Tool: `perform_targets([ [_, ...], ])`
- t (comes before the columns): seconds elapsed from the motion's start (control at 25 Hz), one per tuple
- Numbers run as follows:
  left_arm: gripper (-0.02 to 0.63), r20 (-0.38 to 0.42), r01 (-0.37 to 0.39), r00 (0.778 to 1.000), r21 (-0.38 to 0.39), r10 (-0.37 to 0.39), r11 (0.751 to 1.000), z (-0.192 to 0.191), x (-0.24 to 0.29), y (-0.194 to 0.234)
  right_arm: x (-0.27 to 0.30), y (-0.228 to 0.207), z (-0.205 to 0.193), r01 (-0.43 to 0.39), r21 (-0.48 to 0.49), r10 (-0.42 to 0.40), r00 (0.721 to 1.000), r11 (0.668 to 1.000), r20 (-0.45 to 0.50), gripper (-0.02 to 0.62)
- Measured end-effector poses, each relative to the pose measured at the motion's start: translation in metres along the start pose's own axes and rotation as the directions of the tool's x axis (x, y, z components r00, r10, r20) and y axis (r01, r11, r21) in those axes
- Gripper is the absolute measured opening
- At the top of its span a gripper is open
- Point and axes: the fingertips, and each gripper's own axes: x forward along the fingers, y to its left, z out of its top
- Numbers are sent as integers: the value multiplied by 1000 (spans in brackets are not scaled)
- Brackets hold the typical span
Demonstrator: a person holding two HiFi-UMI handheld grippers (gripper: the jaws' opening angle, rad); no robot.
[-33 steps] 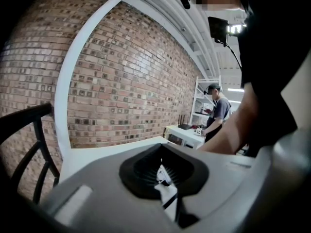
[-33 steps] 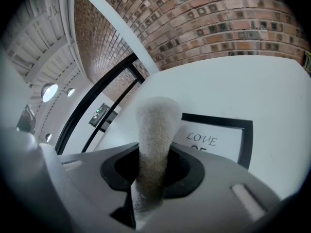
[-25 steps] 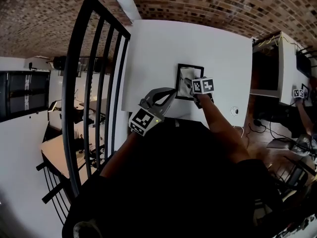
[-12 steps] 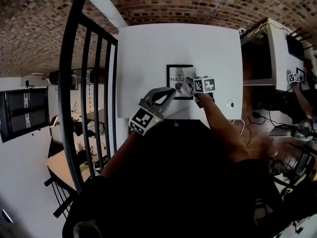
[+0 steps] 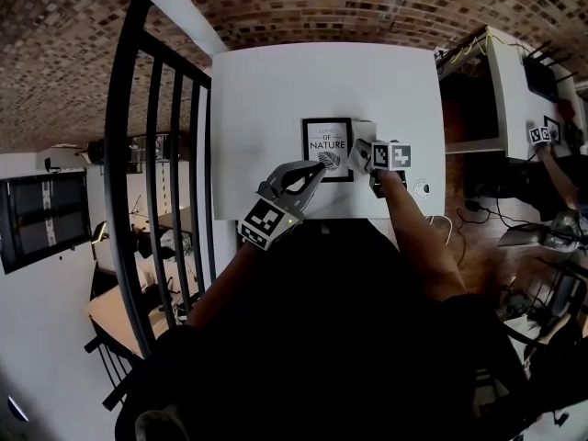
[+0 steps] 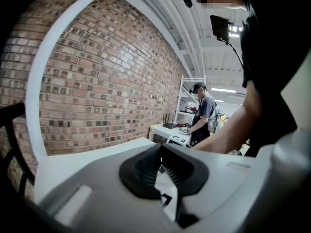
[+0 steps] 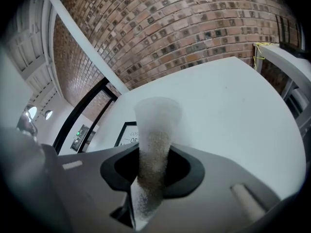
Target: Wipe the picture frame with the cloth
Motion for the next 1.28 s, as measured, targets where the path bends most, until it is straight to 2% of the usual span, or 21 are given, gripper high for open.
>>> perform_targets([
  [0.28, 0, -7, -28, 1000, -15, 28, 999, -6, -13, 5, 9, 71, 11, -129, -66, 129, 992, 989, 5, 107],
  [0.44, 0, -6, -47, 999, -22, 47, 999, -9, -22, 10, 25, 116, -8, -204, -108, 198, 978, 973, -62, 107],
  [0.64, 0, -11, -63, 998, -33, 63, 997, -15, -38, 16, 44, 154, -39, -250, -143, 229, 962, 958, -148, 107],
  [0.96, 0, -28, -59, 998, -49, 57, 997, -24, -52, 27, 64, 155, -74, -218, -180, 175, 958, 959, -226, 107],
  [1.28, 0, -25, -6, 1000, -37, 5, 999, -22, -42, 30, 50, 125, -87, -152, -137, 122, 971, 979, -204, 107],
])
